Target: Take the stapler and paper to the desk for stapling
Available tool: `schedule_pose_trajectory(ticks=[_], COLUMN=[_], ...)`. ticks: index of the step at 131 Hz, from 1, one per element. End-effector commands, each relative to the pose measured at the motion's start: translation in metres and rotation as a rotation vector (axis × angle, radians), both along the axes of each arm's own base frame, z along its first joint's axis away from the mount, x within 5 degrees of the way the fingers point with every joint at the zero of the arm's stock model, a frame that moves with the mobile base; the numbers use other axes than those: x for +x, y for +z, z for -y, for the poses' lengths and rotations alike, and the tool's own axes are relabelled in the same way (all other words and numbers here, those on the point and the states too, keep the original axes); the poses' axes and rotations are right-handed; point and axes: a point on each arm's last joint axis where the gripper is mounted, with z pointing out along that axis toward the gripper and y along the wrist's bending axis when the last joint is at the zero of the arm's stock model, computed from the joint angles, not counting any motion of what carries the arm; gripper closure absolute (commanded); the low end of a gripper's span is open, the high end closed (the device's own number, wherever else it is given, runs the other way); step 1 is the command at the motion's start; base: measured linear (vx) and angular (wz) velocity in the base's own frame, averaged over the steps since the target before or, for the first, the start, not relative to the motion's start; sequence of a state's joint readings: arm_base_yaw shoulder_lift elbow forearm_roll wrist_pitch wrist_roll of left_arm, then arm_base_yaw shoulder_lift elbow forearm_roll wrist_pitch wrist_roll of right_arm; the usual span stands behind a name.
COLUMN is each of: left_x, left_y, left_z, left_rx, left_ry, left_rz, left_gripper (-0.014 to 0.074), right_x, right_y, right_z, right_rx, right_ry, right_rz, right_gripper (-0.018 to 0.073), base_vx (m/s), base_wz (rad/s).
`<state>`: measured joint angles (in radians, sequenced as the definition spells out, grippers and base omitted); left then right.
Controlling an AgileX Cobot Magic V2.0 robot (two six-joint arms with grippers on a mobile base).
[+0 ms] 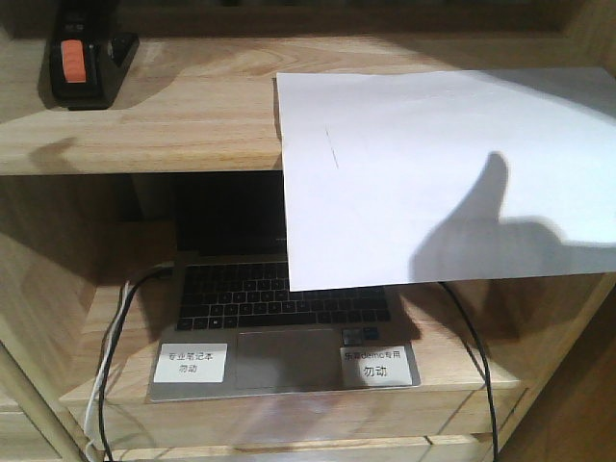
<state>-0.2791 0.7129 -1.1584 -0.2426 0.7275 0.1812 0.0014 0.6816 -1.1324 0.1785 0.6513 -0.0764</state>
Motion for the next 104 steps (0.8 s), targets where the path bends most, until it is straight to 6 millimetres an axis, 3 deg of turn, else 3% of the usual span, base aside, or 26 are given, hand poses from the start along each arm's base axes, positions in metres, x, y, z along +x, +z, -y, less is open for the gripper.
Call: schedule_pose_trajectory(ticks=[1, 28, 45, 77, 104], left_x=[0.008, 0.025, 0.033, 0.035, 0.051], left_y=[0.011, 0.006, 0.003, 0.006, 0.025], left_z=[0.012, 0.038, 0.044, 0.044, 0.036], left_rx=[-0.049, -0.048, -0.046, -0.059, -0.13], left_ry=[-0.076, -0.197, -0.204, -0.183, -0.01], left_rz=[0.066, 0.038, 0.028, 0.022, -0.018], left_gripper=[-0.0102, -0.0099, -0.0096, -0.0088, -0.0085], right_x=[0.0, 0.0, 0.0, 0.0, 0.0], right_y=[0.014, 0.014, 0.014, 0.014, 0.014], right_z=[0.001, 0.001, 0.001, 0.001, 0.001], right_rx=[0.007, 0.007, 0.007, 0.007, 0.007], right_ry=[-0.012, -0.012, -0.012, -0.012, -0.012], right_rz=[0.098, 0.098, 0.098, 0.097, 0.097], right_gripper=[-0.0006, 0.0079, 0.012, 0.0167, 0.0189], base_vx=[0.0, 0.0, 0.0, 0.0, 0.0], base_wz=[0.0, 0.0, 0.0, 0.0, 0.0])
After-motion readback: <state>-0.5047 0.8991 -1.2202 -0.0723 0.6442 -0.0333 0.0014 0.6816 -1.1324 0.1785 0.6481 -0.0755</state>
